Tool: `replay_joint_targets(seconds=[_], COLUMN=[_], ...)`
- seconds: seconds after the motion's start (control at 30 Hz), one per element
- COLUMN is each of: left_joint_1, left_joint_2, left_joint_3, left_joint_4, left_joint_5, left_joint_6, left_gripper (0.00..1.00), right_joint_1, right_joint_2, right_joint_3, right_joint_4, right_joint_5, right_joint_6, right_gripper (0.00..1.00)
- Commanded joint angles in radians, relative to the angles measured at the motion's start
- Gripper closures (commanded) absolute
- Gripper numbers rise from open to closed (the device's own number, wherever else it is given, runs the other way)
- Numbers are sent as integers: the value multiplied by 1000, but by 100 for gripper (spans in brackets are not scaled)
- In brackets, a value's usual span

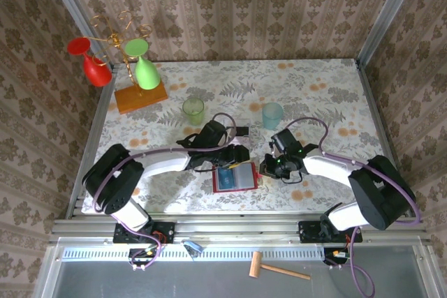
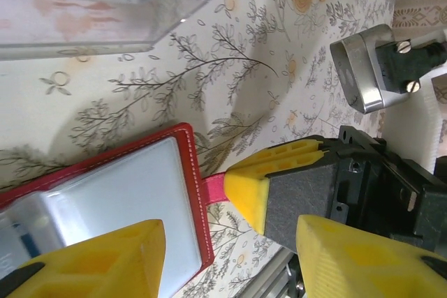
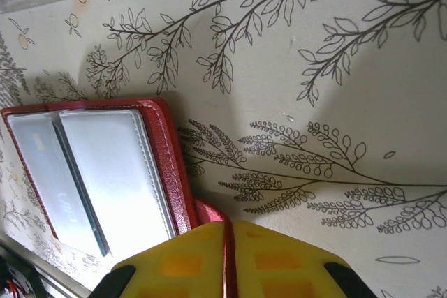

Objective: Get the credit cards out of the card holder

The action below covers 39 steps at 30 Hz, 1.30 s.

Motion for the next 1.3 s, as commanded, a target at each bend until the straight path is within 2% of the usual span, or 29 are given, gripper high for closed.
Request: replay_joint_targets(seconds=[0.0, 0.4, 0.57, 0.63, 0.77, 1.03, 1.27], left_joint_1=[15, 40, 42, 43, 44, 45, 46], left_joint_2=[-45, -117, -120, -122, -129, -138, -141], left_joint_3=[-40, -126, -142, -149, -170, -218, -234], left_joint_4=[-27, -84, -82, -79, -71, -26, -10], left_joint_5=[-32, -78, -78, -79, -82, -82, -81], left_joint_6=[20, 42, 42, 42, 40, 19, 15], left_gripper=[47, 48, 48, 48, 48, 52, 55], right_joint_1=[-7, -7, -7, -6, -5, 18, 67], right_joint_2=[11, -27, -27, -71, -97, -118, -72], right_joint_3=[26, 34, 59, 75, 112, 208, 241], right_joint_4=[-37, -120, -166, -187, -223, -276, -205], right_joint_5=[-13, 4, 25, 35, 42, 47, -13], right_joint_6=[-23, -27, -28, -30, -28, -22, 27], right_gripper=[91, 91, 81, 76, 71, 69, 69])
